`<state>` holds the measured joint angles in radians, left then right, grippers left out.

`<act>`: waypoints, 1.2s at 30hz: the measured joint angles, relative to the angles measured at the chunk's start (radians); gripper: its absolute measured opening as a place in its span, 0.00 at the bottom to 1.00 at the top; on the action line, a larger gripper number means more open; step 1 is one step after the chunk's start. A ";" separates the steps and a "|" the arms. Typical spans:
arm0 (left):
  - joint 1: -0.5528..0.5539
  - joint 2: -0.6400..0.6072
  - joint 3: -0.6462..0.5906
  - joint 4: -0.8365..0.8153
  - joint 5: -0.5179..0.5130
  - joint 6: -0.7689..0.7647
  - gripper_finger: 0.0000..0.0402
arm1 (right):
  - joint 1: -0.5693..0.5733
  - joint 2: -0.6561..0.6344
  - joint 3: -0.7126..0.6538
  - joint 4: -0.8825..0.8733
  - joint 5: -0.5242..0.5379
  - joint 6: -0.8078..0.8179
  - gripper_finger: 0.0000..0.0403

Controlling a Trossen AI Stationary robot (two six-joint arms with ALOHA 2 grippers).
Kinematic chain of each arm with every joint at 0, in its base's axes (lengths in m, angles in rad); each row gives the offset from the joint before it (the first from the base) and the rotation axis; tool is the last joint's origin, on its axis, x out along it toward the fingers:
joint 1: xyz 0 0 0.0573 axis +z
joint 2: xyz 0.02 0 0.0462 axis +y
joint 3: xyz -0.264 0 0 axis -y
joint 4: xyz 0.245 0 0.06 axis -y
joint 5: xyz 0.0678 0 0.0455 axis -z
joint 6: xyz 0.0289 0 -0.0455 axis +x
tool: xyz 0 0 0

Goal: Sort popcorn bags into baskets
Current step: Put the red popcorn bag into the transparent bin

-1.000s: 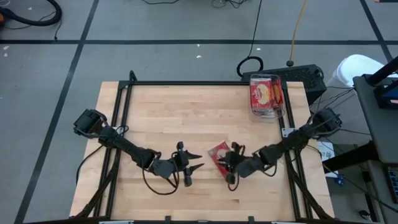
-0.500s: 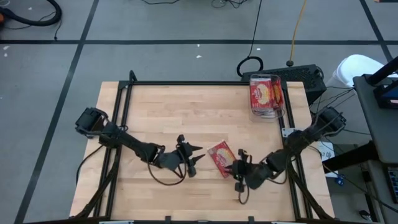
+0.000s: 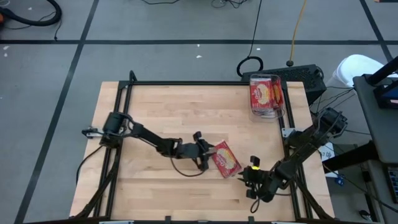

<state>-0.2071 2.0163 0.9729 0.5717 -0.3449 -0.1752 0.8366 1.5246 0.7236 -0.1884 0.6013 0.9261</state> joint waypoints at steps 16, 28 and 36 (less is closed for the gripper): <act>0.045 0.099 0.216 -0.363 0.024 -0.024 0.39 | 0.041 0.010 0.000 -0.149 0.101 0.005 0.53; 0.041 0.117 0.216 -0.376 0.029 -0.056 0.39 | 0.042 0.058 0.000 -0.097 0.079 -0.262 0.53; 0.041 0.117 0.215 -0.390 0.031 -0.059 0.39 | 0.006 0.139 0.000 0.013 0.134 -0.639 0.53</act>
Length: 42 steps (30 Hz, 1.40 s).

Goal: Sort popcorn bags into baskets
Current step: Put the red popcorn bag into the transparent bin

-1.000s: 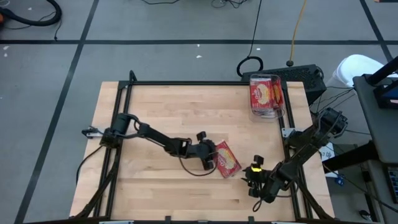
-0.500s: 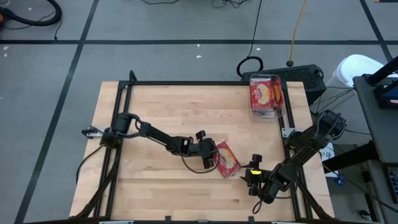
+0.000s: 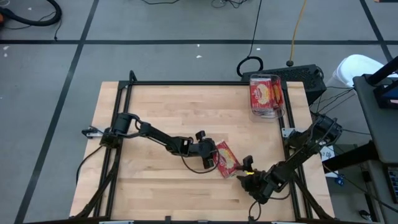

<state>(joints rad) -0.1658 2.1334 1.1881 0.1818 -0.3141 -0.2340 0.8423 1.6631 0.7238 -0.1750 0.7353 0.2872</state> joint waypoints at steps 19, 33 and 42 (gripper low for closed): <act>-0.012 -0.031 -0.005 -0.027 0.026 -0.007 0.40 | -0.099 0.050 0.000 0.096 0.076 -0.155 0.06; -0.199 -0.312 -0.003 -0.063 -0.160 0.237 0.40 | -0.071 -0.122 -0.002 0.094 0.255 -0.127 0.02; -0.249 -0.286 -0.033 -0.103 -0.339 0.070 0.40 | -0.071 -0.220 -0.001 0.095 0.442 -0.161 0.03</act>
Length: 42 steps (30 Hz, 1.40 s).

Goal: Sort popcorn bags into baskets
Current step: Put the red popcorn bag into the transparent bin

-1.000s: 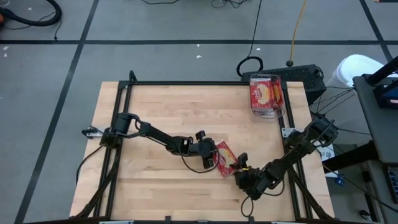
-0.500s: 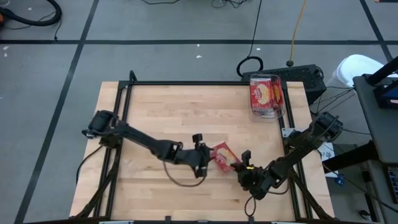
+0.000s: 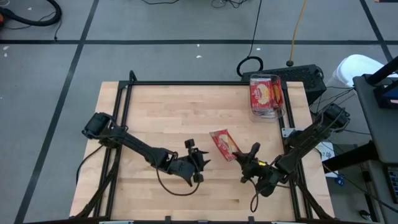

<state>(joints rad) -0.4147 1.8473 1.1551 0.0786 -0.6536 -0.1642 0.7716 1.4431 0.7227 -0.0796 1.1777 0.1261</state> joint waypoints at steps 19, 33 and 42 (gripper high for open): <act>0.045 -0.001 -0.099 0.013 -0.055 -0.067 0.40 | -0.184 -0.401 0.001 0.000 0.129 -0.641 0.02; 0.120 -0.001 -0.100 0.137 0.037 0.117 0.40 | -0.465 -0.628 0.002 -0.075 0.270 -0.864 0.03; 0.148 -0.001 -0.100 0.136 0.074 0.143 0.39 | -0.614 -0.640 0.002 -0.493 0.123 -0.523 0.04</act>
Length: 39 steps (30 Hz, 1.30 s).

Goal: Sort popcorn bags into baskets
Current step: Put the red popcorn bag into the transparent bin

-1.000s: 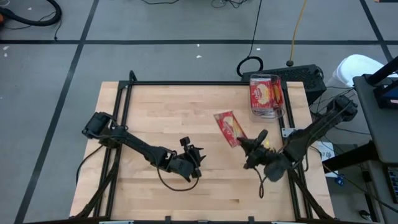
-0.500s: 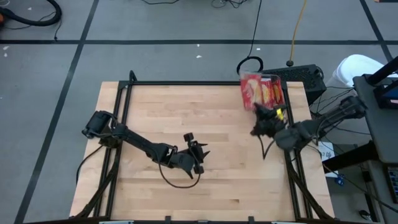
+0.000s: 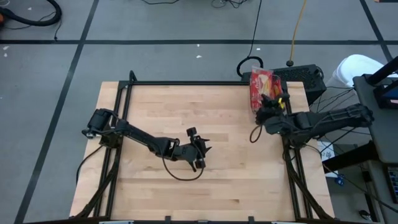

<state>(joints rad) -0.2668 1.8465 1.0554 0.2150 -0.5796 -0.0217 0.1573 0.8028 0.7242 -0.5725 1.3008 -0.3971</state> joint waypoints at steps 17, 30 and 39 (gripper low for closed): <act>-0.002 -0.001 0.000 0.039 0.014 0.040 0.40 | -0.226 0.001 -0.171 -0.140 -0.288 0.235 0.04; 0.003 -0.001 0.001 0.048 0.014 0.046 0.40 | -0.336 0.003 -0.193 -0.102 -0.364 0.146 0.05; 0.004 -0.001 0.001 0.045 0.040 0.047 0.40 | -0.363 0.003 -0.193 -0.101 -0.390 0.142 0.18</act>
<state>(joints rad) -0.2624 1.8454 1.0561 0.2601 -0.5392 0.0254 -0.2054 0.8059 0.5308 -0.6731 0.9108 -0.2550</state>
